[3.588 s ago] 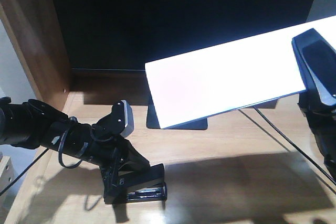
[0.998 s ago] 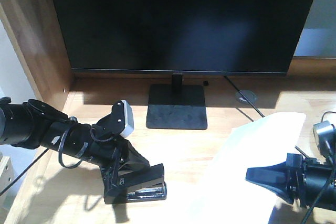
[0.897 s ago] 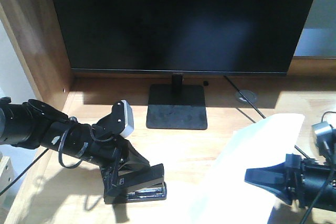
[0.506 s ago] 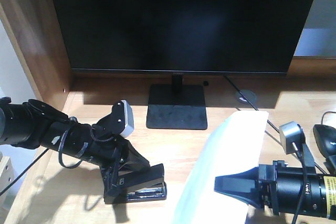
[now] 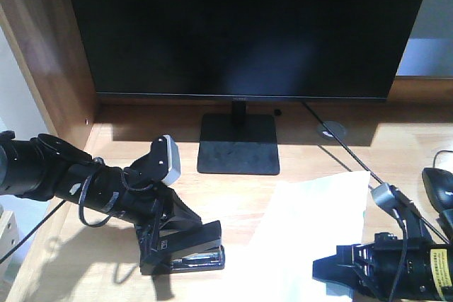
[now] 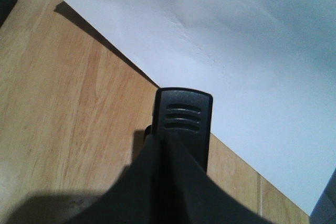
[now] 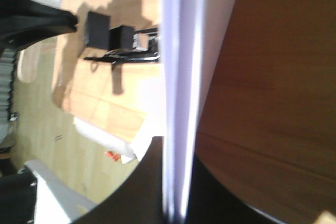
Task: Grab stapler and paper to desk for stapling
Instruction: 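Lay the paper flat on the desk beside the stapler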
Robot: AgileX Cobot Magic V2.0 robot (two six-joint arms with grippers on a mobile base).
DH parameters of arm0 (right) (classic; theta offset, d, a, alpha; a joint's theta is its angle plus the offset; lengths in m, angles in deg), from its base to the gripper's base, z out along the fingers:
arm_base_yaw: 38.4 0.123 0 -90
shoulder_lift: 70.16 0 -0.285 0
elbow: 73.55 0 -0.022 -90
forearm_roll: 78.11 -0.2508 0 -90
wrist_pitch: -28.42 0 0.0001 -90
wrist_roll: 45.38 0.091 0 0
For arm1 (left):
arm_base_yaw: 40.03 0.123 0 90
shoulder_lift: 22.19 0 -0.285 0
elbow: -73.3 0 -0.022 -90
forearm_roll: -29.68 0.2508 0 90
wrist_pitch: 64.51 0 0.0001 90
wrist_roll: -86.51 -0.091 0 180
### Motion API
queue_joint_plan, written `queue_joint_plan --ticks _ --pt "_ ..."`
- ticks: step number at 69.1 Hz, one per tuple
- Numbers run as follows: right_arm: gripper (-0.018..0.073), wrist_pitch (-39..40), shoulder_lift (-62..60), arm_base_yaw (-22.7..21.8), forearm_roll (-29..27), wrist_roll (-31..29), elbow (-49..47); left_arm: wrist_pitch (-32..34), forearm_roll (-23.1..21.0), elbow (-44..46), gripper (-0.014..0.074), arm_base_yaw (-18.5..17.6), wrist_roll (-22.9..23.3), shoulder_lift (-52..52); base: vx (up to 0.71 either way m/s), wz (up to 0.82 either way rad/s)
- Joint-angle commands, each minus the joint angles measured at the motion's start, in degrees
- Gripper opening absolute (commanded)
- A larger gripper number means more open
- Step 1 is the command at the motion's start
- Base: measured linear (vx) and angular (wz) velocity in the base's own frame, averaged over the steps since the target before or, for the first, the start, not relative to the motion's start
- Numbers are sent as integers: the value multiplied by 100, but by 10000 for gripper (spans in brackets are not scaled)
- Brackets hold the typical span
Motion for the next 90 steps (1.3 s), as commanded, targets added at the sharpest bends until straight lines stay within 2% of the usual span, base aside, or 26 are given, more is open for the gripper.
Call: queue_joint_plan --ticks 1,26,46,65,82,90 --pt "-3 123 -84 13 166 -262 -115 -244 -274 136 -6 -23 -11 225 0 0" --pt "-3 838 -84 13 156 -1574 -115 -244 -274 136 -6 -23 -11 225 0 0" --pt "-3 1190 -84 13 148 -2127 -115 -244 -274 136 -6 -23 -11 225 0 0" --pt "-3 1302 -84 13 -183 -2353 -115 -244 -274 136 -6 -23 -11 225 0 0" --pt "-3 1140 -26 13 -833 -2279 -115 -244 -274 136 -6 -23 -11 225 0 0" --pt "-3 1154 224 13 -945 -2226 -115 -244 -274 136 -6 -23 -11 225 0 0"
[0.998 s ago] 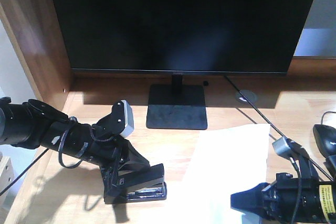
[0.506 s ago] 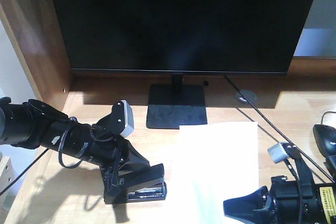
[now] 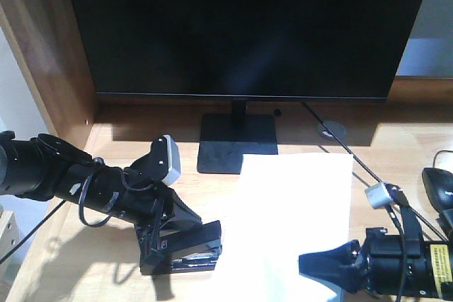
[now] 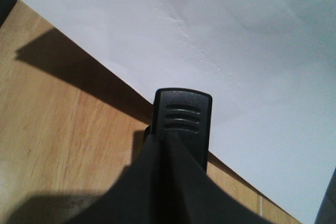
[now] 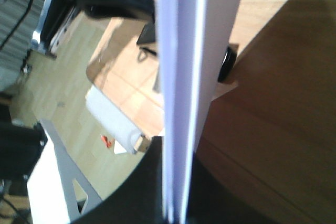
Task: Grab stapler and paper to desk for stapling
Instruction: 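Lay the paper flat on the desk beside the stapler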
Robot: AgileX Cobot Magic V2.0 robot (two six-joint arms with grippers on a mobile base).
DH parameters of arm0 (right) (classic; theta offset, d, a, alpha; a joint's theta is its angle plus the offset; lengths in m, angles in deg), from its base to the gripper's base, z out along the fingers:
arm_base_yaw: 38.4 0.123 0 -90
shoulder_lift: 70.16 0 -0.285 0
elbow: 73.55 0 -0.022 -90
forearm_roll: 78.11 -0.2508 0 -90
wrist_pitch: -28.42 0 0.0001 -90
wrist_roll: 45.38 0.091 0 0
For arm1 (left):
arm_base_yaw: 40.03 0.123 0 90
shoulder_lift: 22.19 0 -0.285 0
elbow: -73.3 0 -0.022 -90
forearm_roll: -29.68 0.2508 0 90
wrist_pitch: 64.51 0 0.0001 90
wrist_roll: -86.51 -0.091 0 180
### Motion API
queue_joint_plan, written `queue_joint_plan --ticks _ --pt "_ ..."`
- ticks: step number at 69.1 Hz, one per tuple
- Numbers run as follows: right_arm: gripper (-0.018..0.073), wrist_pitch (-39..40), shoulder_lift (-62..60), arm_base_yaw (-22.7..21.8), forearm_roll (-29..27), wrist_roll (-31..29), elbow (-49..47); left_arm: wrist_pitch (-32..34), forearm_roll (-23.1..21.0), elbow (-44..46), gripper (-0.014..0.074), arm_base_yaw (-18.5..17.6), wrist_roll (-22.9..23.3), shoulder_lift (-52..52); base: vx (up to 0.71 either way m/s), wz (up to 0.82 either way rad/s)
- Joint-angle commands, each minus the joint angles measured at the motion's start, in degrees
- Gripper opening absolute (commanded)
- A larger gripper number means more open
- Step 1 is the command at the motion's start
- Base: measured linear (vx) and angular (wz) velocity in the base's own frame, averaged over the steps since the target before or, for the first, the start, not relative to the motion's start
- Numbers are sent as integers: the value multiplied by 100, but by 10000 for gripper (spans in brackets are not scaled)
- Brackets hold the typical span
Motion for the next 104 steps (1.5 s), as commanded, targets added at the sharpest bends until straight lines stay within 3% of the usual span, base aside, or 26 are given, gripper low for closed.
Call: queue_joint_plan --ticks 1,32,53,64,75,90,104 --pt "-3 233 101 13 -314 28 -115 -244 -274 136 -6 -23 -11 225 0 0" --pt "-3 1029 843 13 -616 -547 -115 -244 -274 136 -6 -23 -11 225 0 0" --pt "-3 1063 843 36 -670 -455 -115 -244 -274 136 -6 -23 -11 225 0 0" --pt "-3 995 843 478 -681 -386 -125 -244 -274 136 -6 -23 -11 225 0 0" --pt "-3 358 843 988 -922 -306 -125 -244 -274 136 -6 -23 -11 225 0 0" --pt "-3 -122 893 1044 -1354 -56 -138 -244 -274 136 -6 -23 -11 225 0 0" --pt "-3 307 1479 1044 -1307 162 -515 -244 -274 136 -6 -23 -11 225 0 0"
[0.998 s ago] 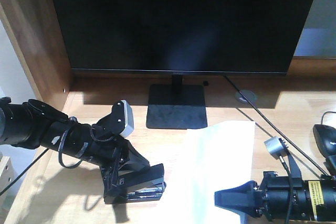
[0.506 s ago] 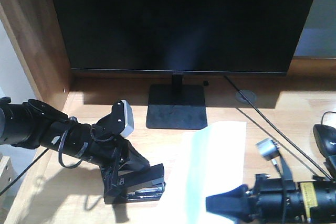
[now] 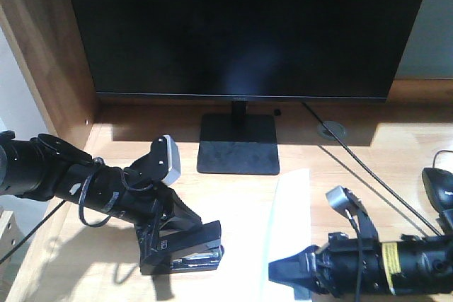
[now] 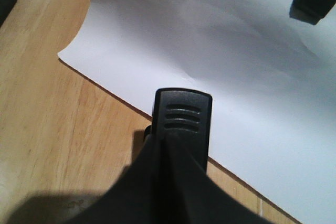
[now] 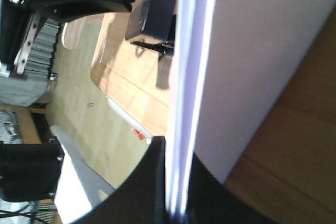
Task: Grab stapler and paper to desk for stapling
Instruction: 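Lay the paper flat on the desk beside the stapler, then slide the paper edge into the stapler jaws with the right gripper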
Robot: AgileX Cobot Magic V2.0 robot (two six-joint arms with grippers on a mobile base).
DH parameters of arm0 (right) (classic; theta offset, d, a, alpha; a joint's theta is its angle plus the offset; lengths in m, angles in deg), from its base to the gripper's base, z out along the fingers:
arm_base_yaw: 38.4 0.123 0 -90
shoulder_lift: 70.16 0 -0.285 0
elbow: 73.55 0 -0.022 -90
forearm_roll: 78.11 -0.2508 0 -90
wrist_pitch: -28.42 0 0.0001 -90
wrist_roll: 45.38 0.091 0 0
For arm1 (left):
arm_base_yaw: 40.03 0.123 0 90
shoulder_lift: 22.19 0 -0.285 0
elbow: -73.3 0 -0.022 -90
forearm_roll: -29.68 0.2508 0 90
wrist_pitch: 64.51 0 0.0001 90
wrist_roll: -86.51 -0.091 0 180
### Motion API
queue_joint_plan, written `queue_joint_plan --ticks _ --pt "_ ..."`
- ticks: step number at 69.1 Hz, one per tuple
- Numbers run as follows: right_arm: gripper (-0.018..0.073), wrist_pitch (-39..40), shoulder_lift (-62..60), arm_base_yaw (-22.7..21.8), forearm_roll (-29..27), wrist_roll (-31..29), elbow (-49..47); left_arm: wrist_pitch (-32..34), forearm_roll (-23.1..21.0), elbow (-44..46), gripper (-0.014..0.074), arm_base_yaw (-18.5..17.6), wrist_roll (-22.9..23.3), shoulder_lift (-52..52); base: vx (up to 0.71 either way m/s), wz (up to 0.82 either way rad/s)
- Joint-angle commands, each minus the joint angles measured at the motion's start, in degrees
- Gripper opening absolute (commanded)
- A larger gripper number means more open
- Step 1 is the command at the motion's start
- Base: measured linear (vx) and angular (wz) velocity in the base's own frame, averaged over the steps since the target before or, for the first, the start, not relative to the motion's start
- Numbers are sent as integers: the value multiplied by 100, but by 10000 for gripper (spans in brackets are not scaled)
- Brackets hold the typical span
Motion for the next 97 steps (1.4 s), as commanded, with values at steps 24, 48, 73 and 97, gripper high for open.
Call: queue_joint_plan --ticks 24,48,73,97 --pt "-3 1353 466 1 139 122 -682 -244 -274 136 -6 -23 -11 225 0 0" --pt "-3 1360 -198 -5 139 -76 -682 -244 -274 136 -6 -23 -11 225 0 0" --pt "-3 1138 -304 2 552 -118 -682 -244 -274 136 -6 -23 -11 225 0 0" --pt "-3 382 3 2 513 156 -682 -244 -274 136 -6 -23 -11 225 0 0"
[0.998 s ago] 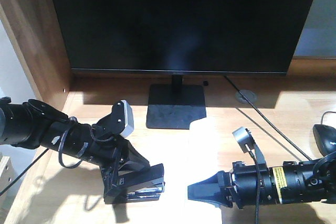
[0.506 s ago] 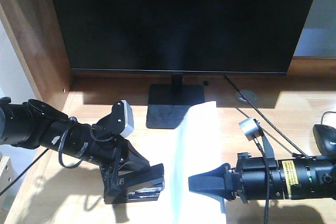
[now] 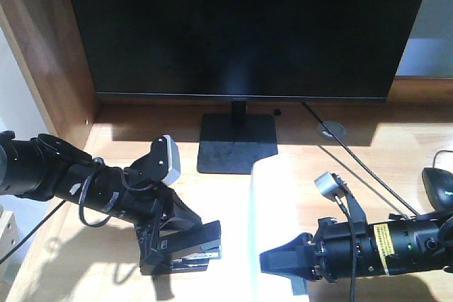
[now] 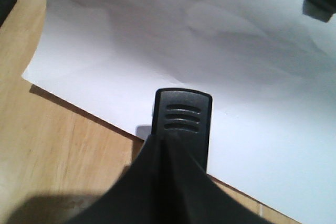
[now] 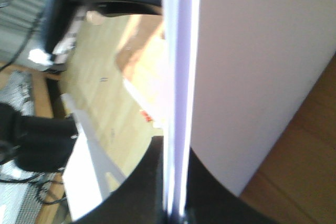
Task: Grab stapler and paper to desk for stapling
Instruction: 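Slide the paper edge into the stapler jaws with the right gripper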
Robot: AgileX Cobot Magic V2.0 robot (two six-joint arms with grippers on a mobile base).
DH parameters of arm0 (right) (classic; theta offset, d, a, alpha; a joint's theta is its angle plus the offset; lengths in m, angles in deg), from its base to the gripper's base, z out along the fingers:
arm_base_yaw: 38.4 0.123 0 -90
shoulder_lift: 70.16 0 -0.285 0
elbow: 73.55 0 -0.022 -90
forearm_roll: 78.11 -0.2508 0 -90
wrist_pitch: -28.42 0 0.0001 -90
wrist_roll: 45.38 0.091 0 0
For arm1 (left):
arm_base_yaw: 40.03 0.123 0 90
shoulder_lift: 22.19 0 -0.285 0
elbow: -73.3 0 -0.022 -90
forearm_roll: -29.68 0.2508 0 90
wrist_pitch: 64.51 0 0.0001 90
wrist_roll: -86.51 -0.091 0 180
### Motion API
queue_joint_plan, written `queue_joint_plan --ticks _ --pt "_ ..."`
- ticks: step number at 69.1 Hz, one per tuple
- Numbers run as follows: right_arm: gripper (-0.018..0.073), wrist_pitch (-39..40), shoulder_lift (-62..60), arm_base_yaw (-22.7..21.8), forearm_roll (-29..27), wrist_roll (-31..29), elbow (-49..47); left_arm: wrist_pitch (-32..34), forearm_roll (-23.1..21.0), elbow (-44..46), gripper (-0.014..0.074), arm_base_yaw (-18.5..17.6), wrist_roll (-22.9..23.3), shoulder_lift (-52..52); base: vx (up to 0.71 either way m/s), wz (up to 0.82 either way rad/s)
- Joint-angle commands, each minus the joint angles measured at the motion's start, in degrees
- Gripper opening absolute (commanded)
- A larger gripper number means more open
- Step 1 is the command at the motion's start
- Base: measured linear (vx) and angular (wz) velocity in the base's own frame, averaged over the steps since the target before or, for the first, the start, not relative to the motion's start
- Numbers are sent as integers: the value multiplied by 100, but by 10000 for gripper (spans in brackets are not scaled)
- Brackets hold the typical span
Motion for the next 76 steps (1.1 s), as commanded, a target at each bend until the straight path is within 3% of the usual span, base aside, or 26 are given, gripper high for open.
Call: queue_joint_plan --ticks 1,23,45,63,76 --pt "-3 -60 -144 2 -159 166 -91 -244 -274 136 -6 -23 -11 225 0 0" --pt "-3 -632 -144 2 -205 538 -91 -244 -274 136 -6 -23 -11 225 0 0" --pt "-3 -66 -144 16 -474 203 -91 -244 -274 136 -6 -23 -11 225 0 0" --pt "-3 -587 -144 721 -902 4 -91 -244 -274 136 -6 -23 -11 225 0 0" --pt "-3 -931 -144 794 -1108 26 -91 -244 -274 136 -6 -23 -11 225 0 0"
